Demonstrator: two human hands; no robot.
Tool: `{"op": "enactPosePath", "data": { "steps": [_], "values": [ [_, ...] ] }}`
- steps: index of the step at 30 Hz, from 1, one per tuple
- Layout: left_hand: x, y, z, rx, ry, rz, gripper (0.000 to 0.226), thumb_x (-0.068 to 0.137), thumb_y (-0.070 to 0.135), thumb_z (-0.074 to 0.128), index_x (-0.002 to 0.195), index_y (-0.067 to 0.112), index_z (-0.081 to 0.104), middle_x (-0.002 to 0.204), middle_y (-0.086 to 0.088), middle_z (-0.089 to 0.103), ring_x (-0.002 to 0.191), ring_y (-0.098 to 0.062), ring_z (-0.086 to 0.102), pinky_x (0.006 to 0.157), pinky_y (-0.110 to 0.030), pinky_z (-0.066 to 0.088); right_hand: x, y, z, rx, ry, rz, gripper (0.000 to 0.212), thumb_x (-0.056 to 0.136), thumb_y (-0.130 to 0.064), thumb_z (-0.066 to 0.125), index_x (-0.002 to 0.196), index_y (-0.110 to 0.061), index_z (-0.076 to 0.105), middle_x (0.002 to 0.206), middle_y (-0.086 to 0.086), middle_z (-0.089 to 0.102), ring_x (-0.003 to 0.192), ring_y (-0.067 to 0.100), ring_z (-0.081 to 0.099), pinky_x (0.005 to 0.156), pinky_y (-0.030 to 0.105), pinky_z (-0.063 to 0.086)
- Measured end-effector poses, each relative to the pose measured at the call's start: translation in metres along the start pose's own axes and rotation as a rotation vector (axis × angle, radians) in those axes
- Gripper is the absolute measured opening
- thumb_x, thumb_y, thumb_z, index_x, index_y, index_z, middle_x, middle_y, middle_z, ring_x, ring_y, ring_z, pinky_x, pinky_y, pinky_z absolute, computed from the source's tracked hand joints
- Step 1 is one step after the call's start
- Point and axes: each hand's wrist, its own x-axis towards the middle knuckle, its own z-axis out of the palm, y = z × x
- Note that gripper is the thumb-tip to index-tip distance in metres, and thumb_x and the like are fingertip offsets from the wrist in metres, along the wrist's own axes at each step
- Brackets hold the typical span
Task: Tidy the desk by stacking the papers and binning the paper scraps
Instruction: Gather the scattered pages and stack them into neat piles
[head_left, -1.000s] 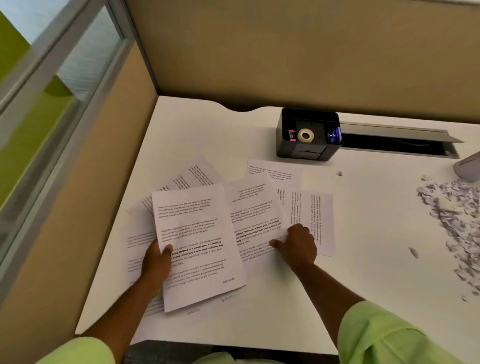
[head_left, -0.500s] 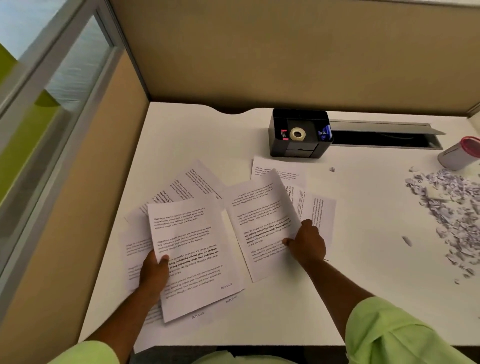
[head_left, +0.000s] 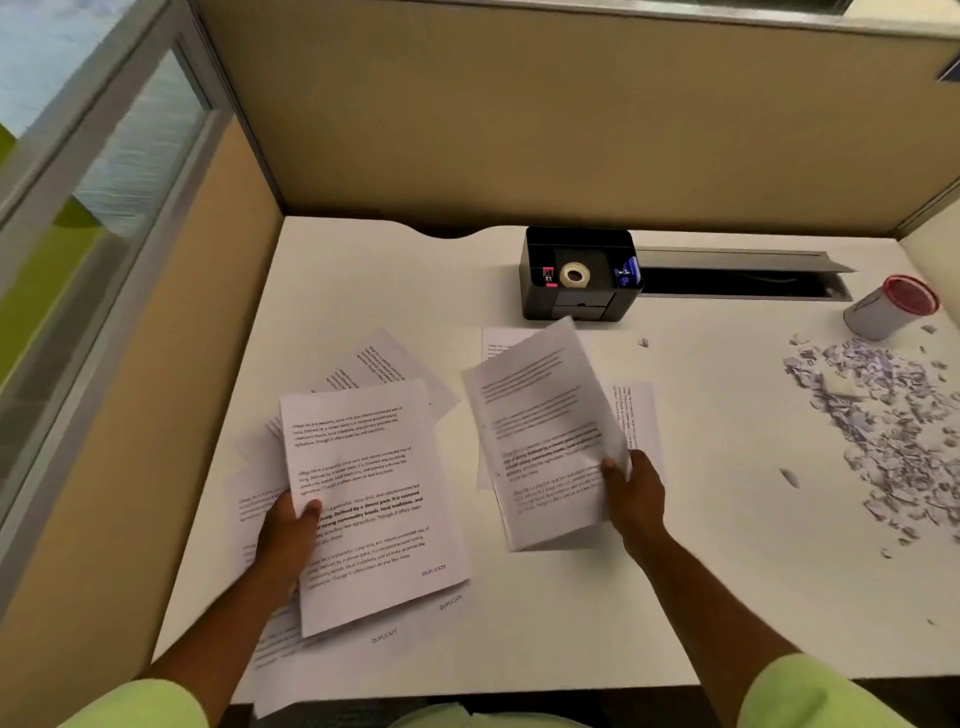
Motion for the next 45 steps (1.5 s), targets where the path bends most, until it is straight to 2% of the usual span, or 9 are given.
{"op": "enactPosePath", "data": {
  "steps": [7, 11, 17, 21, 23, 28, 33, 39, 45],
  "values": [
    [0.003, 0.008, 0.008, -0.028, -0.007, 0.019, 0.036, 0.101, 0.014, 0.048, 0.138, 0.015, 0.052, 0.134, -0.013, 0.059, 0.119, -0.034, 0.056, 0.102, -0.047, 0.046, -0.014, 0.004, 0.001, 0.780, 0.214, 0.553, 0.042, 0.097, -0.006, 0.062, 0.138, -0.009, 0.054, 0.129, 0.011, 0.062, 0.110, 0.032, 0.061, 0.099, 0.049, 0.054],
    [-0.001, 0.013, 0.021, -0.033, -0.020, 0.027, 0.036, 0.101, 0.013, 0.048, 0.138, 0.014, 0.052, 0.133, -0.013, 0.059, 0.118, -0.034, 0.056, 0.101, -0.044, 0.046, -0.031, -0.009, 0.014, 0.894, 0.029, 0.623, 0.031, 0.093, -0.001, 0.068, 0.122, -0.013, 0.060, 0.114, 0.009, 0.069, 0.101, 0.029, 0.066, 0.089, 0.045, 0.057],
    [-0.005, 0.013, 0.030, -0.018, -0.028, 0.045, 0.037, 0.102, 0.014, 0.048, 0.138, 0.014, 0.052, 0.134, -0.012, 0.059, 0.119, -0.034, 0.056, 0.101, -0.043, 0.046, -0.030, -0.016, 0.040, 0.551, -0.200, 0.588, 0.033, 0.091, -0.015, 0.076, 0.120, -0.004, 0.064, 0.090, 0.012, 0.070, 0.071, 0.023, 0.061, 0.056, 0.031, 0.049],
    [-0.005, 0.010, 0.032, 0.001, -0.018, 0.042, 0.036, 0.102, 0.013, 0.048, 0.137, 0.012, 0.052, 0.134, -0.014, 0.058, 0.120, -0.035, 0.055, 0.099, -0.042, 0.046, -0.027, -0.008, 0.046, -0.043, -0.013, 0.402, 0.063, 0.086, -0.053, 0.073, 0.131, -0.014, 0.055, 0.128, 0.012, 0.060, 0.112, 0.032, 0.058, 0.097, 0.043, 0.052],
    [-0.005, 0.008, 0.033, 0.000, -0.022, 0.047, 0.035, 0.101, 0.011, 0.047, 0.137, 0.011, 0.052, 0.134, -0.014, 0.058, 0.120, -0.035, 0.055, 0.099, -0.042, 0.045, -0.025, -0.012, 0.045, -0.308, 0.112, 0.418, 0.078, 0.081, -0.068, 0.070, 0.133, -0.014, 0.047, 0.135, 0.018, 0.046, 0.125, 0.040, 0.046, 0.104, 0.053, 0.045],
    [0.000, 0.000, 0.033, -0.004, -0.023, 0.029, 0.036, 0.101, 0.010, 0.048, 0.137, 0.011, 0.051, 0.133, -0.014, 0.058, 0.120, -0.035, 0.055, 0.102, -0.044, 0.045, -0.004, -0.008, 0.045, -0.300, 0.203, 0.423, 0.127, 0.066, -0.080, 0.074, 0.155, -0.008, 0.018, 0.163, 0.023, 0.016, 0.153, 0.040, 0.012, 0.121, 0.058, 0.025],
    [0.004, -0.011, 0.035, 0.009, -0.031, 0.004, 0.036, 0.100, 0.010, 0.049, 0.136, 0.011, 0.052, 0.133, -0.014, 0.059, 0.120, -0.035, 0.056, 0.103, -0.045, 0.045, 0.017, 0.000, 0.055, -0.269, 0.127, 0.406, 0.159, 0.057, -0.080, 0.078, 0.157, -0.007, -0.021, 0.170, 0.016, -0.012, 0.157, 0.032, -0.012, 0.124, 0.058, 0.007],
    [0.007, -0.016, 0.037, -0.005, -0.049, -0.019, 0.036, 0.100, 0.011, 0.049, 0.137, 0.013, 0.052, 0.133, -0.011, 0.059, 0.120, -0.033, 0.056, 0.103, -0.044, 0.045, 0.026, -0.003, 0.059, -0.314, 0.075, 0.272, 0.142, 0.072, -0.056, 0.085, 0.160, -0.007, -0.015, 0.170, 0.014, 0.006, 0.159, 0.028, -0.002, 0.125, 0.055, 0.008],
    [0.009, -0.016, 0.033, -0.008, -0.055, -0.042, 0.035, 0.101, 0.012, 0.049, 0.136, 0.015, 0.052, 0.131, -0.011, 0.060, 0.118, -0.032, 0.057, 0.101, -0.045, 0.047, 0.015, -0.007, 0.060, -0.046, 0.165, 0.138, 0.107, 0.072, -0.022, 0.087, 0.156, -0.023, 0.020, 0.138, 0.009, 0.058, 0.130, 0.036, 0.053, 0.106, 0.056, 0.049]
  ]
}}
